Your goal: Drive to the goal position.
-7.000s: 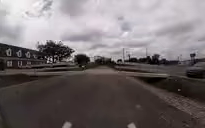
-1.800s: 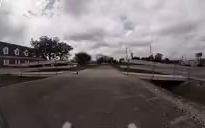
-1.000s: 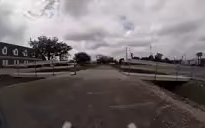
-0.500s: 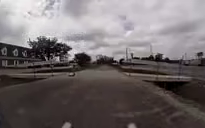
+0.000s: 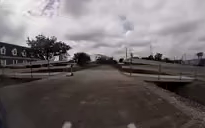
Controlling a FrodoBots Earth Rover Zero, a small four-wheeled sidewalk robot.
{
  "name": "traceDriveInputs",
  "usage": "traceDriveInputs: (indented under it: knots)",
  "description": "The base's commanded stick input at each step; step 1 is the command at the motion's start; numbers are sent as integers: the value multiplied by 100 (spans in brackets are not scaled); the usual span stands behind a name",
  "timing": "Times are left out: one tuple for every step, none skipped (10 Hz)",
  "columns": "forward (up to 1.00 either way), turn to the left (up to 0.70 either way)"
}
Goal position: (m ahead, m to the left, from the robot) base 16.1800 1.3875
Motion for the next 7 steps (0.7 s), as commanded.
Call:
traceDriveInputs:
  knots:
    - [60, 0]
    - [60, 0]
    - [60, 0]
    - [60, 0]
    - [60, 0]
    - [60, 0]
    - [60, 0]
